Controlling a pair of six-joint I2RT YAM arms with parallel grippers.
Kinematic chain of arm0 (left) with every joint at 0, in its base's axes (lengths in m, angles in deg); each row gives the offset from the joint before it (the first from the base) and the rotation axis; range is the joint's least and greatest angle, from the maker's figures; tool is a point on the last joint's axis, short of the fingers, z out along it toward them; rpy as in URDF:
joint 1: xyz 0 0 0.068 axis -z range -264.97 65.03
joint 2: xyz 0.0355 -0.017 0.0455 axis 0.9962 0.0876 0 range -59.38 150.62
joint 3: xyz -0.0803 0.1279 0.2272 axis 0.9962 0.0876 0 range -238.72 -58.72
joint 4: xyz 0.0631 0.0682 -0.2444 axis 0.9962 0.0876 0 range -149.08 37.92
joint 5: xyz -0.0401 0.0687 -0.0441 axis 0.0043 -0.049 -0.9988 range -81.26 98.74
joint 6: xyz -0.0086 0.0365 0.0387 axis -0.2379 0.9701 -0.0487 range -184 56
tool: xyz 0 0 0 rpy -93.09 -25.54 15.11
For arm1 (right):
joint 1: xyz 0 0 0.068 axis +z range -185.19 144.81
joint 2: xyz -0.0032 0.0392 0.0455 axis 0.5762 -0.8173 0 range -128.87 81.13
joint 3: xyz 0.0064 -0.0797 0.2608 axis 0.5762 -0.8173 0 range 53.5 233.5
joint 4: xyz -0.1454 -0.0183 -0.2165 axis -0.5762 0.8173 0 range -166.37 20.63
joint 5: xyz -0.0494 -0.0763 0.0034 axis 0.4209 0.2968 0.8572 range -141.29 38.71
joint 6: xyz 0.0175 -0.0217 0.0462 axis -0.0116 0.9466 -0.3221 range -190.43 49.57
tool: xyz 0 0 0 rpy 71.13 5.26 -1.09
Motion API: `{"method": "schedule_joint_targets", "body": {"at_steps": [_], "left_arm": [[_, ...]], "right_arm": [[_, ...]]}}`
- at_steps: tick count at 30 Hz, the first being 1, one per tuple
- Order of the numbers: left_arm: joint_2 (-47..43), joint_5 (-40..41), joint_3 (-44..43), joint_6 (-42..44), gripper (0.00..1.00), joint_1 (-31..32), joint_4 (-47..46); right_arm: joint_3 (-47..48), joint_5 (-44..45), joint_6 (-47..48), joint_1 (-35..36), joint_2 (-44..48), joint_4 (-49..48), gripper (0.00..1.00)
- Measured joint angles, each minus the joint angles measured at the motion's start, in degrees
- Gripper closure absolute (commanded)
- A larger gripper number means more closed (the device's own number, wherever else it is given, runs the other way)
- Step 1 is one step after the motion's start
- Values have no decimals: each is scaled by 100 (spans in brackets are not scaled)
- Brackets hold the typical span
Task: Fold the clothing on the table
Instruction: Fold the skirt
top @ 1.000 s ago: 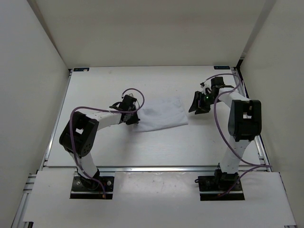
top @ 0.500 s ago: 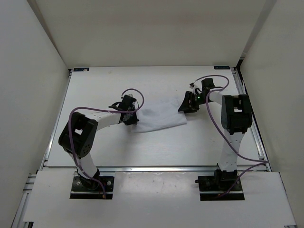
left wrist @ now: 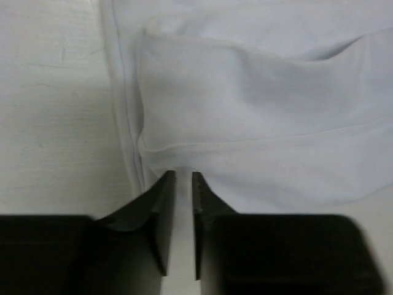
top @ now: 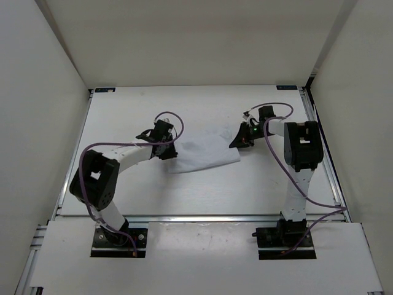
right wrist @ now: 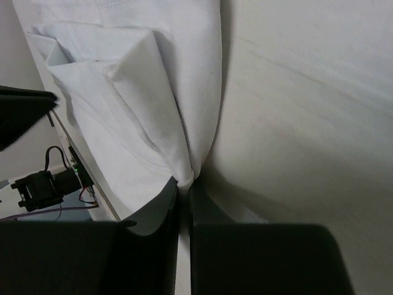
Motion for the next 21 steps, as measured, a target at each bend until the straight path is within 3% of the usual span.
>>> {"method": "schedule_joint_targets", "body": {"at_steps": [2, 8, 10, 15, 21], "left_arm": [[-245, -57, -103, -9, 55, -96, 50], [-914, 85, -614, 35, 53, -713, -92], [-955, 251, -614, 59, 59, -813, -127], [-564, 555, -444, 68, 99, -629, -125], [293, 876, -343, 101, 100, -114, 42]], "right_arm": [[-144, 94, 28, -44, 127, 42, 100], [-570, 424, 219, -195, 544, 374, 100], [-695, 514, 269, -223, 649, 435, 100], [-885, 691, 326, -216, 863, 634, 100], [-1029, 986, 422, -175, 1126, 896, 100]]}}
